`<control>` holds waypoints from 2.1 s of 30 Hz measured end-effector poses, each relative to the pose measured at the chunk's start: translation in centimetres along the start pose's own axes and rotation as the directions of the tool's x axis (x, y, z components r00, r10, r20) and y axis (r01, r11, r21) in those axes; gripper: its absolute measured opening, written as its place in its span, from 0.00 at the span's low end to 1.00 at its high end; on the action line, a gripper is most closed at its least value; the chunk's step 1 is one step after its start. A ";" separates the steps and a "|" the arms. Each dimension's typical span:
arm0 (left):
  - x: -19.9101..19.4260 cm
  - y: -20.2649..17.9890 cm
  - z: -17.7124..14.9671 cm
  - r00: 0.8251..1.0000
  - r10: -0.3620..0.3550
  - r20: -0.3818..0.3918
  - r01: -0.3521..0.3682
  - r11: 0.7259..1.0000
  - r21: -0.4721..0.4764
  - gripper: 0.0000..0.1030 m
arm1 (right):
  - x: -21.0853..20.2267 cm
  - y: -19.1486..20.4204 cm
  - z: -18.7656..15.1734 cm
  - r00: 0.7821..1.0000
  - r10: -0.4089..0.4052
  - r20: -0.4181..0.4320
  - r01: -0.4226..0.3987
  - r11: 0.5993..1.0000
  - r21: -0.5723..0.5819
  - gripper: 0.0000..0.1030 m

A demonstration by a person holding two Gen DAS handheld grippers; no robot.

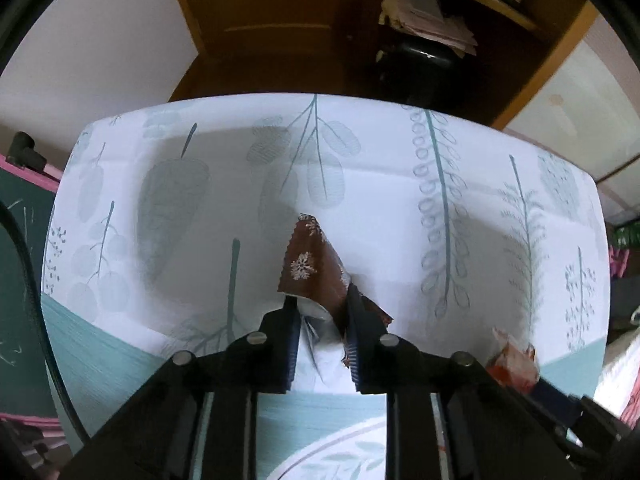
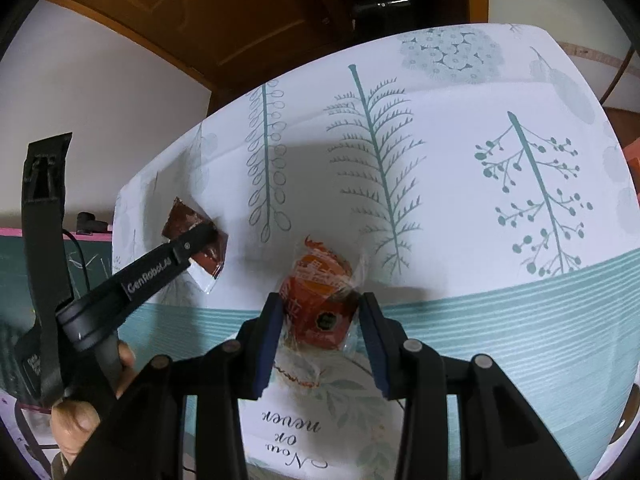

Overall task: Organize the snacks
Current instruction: 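Grasp the brown chocolate bar with the left tool while the right tool grasps the orange candy, then carry the brown bar into the tray with the left tool while the right tool drops the orange candy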

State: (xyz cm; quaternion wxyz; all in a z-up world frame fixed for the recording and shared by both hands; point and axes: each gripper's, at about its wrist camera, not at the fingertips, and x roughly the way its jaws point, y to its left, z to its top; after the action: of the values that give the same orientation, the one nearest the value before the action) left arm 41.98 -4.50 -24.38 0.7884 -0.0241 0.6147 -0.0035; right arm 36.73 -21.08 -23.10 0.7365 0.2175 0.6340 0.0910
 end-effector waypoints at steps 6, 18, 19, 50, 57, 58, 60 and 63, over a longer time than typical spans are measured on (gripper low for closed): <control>-6.2 0.2 -1.9 0.998 -0.014 0.067 0.011 0.999 0.050 0.16 | -4.2 0.6 -1.6 0.999 0.027 0.047 -0.025 0.999 -0.028 0.38; -24.8 1.0 -10.7 0.975 -0.086 0.204 0.038 0.973 0.227 0.16 | -16.7 4.3 -10.5 0.981 0.039 0.188 -0.007 0.986 -0.167 0.38; -26.2 1.2 -11.9 0.973 -0.095 0.211 0.043 0.970 0.241 0.16 | -17.9 4.7 -11.8 0.979 0.042 0.200 -0.004 0.982 -0.187 0.38; -32.9 3.3 -35.8 0.912 -0.298 0.281 0.161 0.891 0.424 0.17 | -28.3 4.6 -36.1 0.877 0.057 0.477 0.124 0.933 -0.339 0.38; -27.8 3.3 -37.2 0.938 -0.223 0.266 0.102 0.909 0.404 0.17 | -24.1 2.5 -36.4 0.893 -0.068 0.446 0.204 0.942 -0.266 0.38; -27.1 3.2 -37.3 0.943 -0.211 0.256 0.094 0.910 0.404 0.17 | -23.2 2.0 -36.3 0.900 -0.086 0.427 0.208 0.946 -0.249 0.38; -25.7 2.9 -37.8 0.953 -0.202 0.225 0.098 0.911 0.401 0.17 | -21.8 1.3 -36.2 0.912 -0.109 0.396 0.211 0.951 -0.224 0.38; -24.4 2.4 -38.1 0.961 -0.203 0.186 0.113 0.908 0.404 0.18 | -20.0 0.8 -36.2 0.926 -0.129 0.354 0.213 0.955 -0.208 0.38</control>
State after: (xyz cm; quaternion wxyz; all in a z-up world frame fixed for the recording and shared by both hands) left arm -0.95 -2.54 -10.11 0.8385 0.0829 0.5050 -0.1869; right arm -2.03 -21.17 -8.56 0.8599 0.0818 0.4998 0.0642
